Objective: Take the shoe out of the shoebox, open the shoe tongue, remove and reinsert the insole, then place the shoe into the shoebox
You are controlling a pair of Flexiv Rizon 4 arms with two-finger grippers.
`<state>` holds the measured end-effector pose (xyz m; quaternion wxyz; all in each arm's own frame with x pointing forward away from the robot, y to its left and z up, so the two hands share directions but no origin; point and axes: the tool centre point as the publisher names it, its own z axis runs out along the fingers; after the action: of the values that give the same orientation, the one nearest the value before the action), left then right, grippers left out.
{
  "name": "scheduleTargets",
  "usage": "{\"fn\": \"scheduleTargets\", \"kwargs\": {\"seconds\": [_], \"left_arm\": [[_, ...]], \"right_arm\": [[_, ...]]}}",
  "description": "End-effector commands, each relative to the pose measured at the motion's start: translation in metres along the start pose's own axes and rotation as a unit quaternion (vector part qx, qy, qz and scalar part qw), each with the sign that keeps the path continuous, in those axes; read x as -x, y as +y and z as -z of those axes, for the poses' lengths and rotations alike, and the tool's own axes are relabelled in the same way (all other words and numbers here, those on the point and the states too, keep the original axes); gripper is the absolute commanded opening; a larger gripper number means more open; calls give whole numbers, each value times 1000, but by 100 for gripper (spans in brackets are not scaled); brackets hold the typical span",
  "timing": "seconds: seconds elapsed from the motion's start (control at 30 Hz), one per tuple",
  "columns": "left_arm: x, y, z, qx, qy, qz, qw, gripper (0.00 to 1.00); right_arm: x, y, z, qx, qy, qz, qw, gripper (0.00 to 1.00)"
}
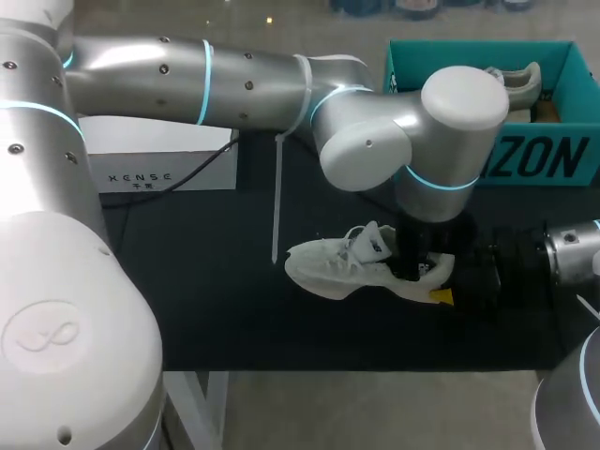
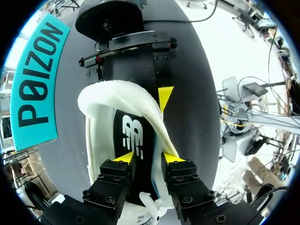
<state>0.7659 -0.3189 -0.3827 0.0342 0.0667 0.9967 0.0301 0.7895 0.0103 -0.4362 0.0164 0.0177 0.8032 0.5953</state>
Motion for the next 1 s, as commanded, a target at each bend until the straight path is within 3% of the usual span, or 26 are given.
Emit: {"fn": "scheduleTargets", "kwargs": {"seconds": [0.03,0.2,0.27,0.3,0.33,0.5,1.0], "left_arm": [[-2,-2,-15,3,0,-1,1000,36],[-2,-2,-39,13,-6,-5,1000,39],[-2,-2,-49,14,-12,-4,1000,34],[-1,-2,-53,13,-18,-3,1000,14],[-1,-2,-56,13,-20,-5,1000,0],[2,-1,-59,17,-46,-7,999,0],[19,5,-22,7,-130,16,991,0]], "right_arm": [[1,-5,-4,-1,0,-1,1000,0],[1,-5,-4,-1,0,-1,1000,0],[1,-5,-4,-1,0,-1,1000,0],[1,-5,-4,-1,0,-1,1000,0],[1,-5,-4,-1,0,-1,1000,0],[1,-5,-4,-1,0,-1,1000,0],[1,-5,-4,-1,0,-1,1000,0]]}}
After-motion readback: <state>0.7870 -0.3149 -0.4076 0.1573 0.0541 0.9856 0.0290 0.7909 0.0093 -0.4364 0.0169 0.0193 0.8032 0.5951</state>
